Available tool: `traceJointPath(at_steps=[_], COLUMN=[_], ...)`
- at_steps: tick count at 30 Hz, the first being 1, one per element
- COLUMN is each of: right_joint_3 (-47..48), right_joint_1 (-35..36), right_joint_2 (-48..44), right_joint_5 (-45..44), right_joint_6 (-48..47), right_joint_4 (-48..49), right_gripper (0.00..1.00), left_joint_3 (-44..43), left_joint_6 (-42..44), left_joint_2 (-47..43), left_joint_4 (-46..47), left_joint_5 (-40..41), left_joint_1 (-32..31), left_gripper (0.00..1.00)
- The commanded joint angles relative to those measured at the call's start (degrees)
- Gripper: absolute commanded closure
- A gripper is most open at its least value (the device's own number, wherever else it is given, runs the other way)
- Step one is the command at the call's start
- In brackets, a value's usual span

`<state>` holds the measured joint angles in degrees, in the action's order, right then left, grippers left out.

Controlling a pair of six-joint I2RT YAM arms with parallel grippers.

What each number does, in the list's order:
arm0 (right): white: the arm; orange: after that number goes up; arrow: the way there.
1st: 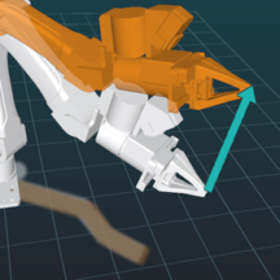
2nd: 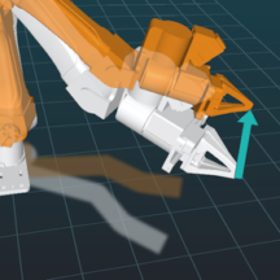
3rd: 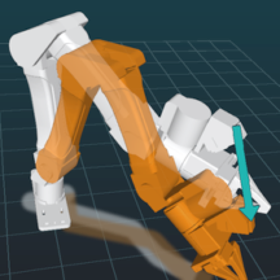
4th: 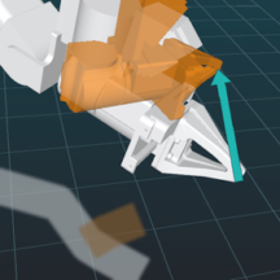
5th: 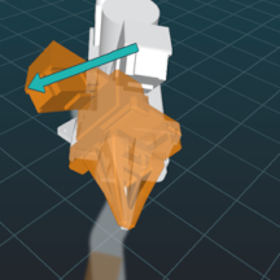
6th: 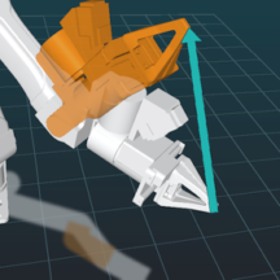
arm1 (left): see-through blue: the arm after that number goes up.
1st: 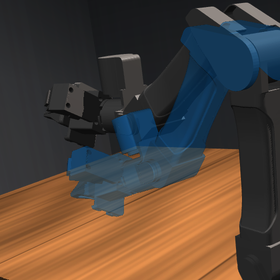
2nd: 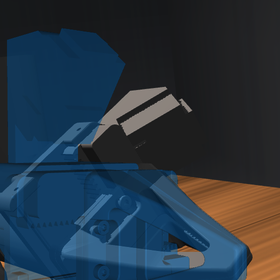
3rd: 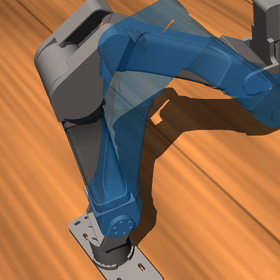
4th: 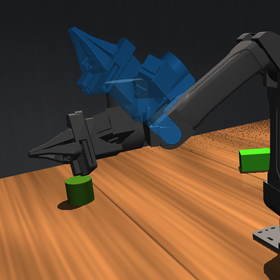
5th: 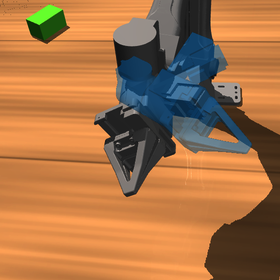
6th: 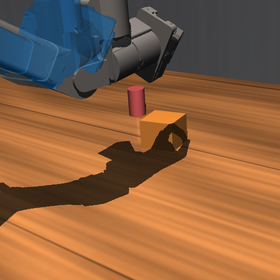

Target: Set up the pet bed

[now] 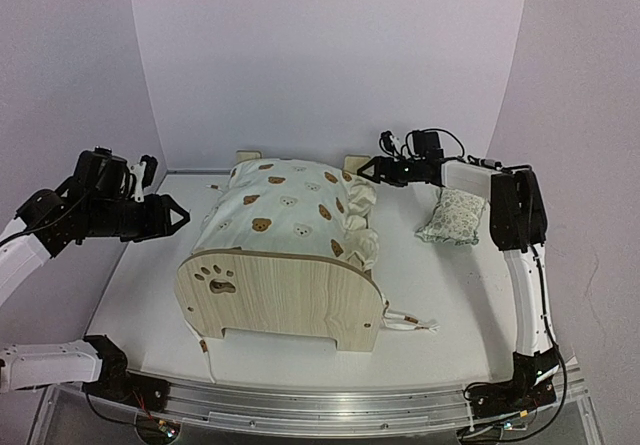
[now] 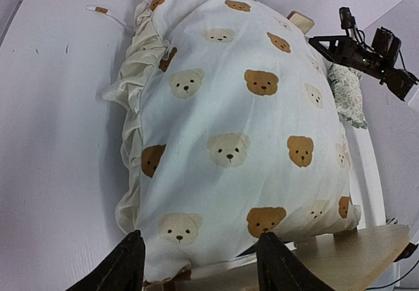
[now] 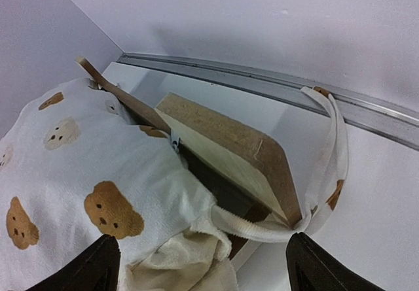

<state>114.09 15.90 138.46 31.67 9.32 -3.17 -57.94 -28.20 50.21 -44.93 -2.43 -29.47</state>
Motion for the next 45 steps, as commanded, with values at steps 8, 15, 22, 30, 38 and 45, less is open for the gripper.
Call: traceJointPath(at_steps=[8,15,22,30,38,45], right_joint_3=[5.28,8.37,12.04,10.30,1.86,-8.17], right_joint_1=[-0.01,0.01,0.01,-0.01,-0.17,-1.14], right_joint_2=[5.38,9.78,12.86,13.05,8.66,2.72], right_joint_5=[-0.26,1.05,3.55,5.38,3.58,2.93], right_joint_6=[-6.50,-5.80,-5.75,-3.39,-5.28,-4.60], right_joint_4=[10.47,16.00,19.86,25.08,27.74,32.45], right_gripper=[0.10,0.08,0.13,0.63,0.83,0.97], left_joint_3=[-1.86,-0.05,2.04,2.56,2.31,1.60], left_joint_6=[10.43,14.15,14.84,15.08,14.93,14.89], left_joint_2=[-6.30,-5.14,-5.02,-4.27,-5.14,-5.73], left_joint_4=[0.03,1.52,3.09,3.54,3.66,3.89], left_joint_5=[-23.15,-33.23,-31.39,-30.55,-29.82,-27.35], left_joint_1=[-0.15,-0.16,-0.18,-0.15,-0.18,-0.12], left_gripper=[0.43,0.45,0.45,0.44,0.43,0.43])
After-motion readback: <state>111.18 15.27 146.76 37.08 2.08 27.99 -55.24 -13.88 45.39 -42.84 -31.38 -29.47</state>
